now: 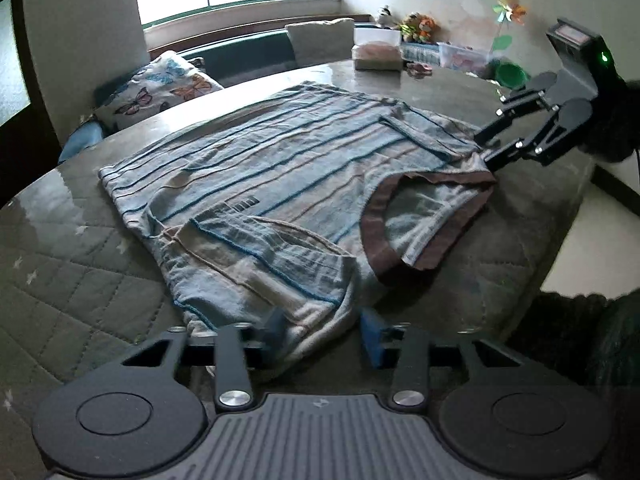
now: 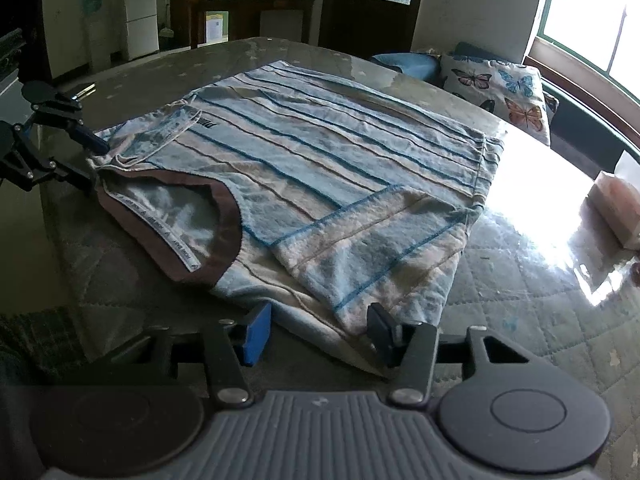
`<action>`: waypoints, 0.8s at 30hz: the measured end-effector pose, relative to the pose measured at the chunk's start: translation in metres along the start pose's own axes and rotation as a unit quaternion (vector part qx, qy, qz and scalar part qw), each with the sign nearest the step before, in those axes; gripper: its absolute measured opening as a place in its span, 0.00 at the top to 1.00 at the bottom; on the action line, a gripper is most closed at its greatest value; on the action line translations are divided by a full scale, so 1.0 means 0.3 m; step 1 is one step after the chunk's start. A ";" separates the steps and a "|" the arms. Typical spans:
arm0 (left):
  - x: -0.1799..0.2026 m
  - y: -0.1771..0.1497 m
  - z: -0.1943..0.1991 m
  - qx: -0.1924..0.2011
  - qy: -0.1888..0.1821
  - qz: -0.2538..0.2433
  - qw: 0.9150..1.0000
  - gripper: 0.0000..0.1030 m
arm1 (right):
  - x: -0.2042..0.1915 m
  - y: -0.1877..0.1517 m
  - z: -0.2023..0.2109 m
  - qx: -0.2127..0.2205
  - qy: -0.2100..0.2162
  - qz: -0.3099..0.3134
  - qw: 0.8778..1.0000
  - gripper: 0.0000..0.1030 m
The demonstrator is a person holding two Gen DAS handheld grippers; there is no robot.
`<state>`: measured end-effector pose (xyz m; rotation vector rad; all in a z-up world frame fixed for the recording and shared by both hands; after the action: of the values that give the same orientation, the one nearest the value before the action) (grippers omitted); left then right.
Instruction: Fold clothes
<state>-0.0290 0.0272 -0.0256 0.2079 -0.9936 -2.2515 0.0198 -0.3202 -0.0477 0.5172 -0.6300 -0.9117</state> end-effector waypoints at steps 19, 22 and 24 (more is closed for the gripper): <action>0.153 0.010 0.239 0.096 0.059 0.028 0.993 0.96 | -0.028 -0.010 0.246 0.047 -0.009 -0.024 0.999 0.96; 0.201 0.019 0.317 0.122 0.066 0.031 0.990 0.96 | -0.038 -0.014 0.356 0.065 -0.013 -0.022 0.998 0.96; 0.215 0.043 0.350 0.133 0.076 0.029 0.988 0.96 | -0.037 0.002 0.414 0.079 -0.021 -0.023 0.996 0.97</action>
<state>-0.1127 0.0434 0.0642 0.4532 -1.1979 -2.0134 -0.0710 -0.3284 0.0374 0.6587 -0.7349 -0.9231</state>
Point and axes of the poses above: each gripper's, at about its wrist camera, not at the fingertips, and z roughly against the way its jaws point, x to its right, y to its top, the point moved 4 cm from there along -z, roughly the way its jaws point, and after that the axes turned 15 degrees about -y, right-handed, at the moved point
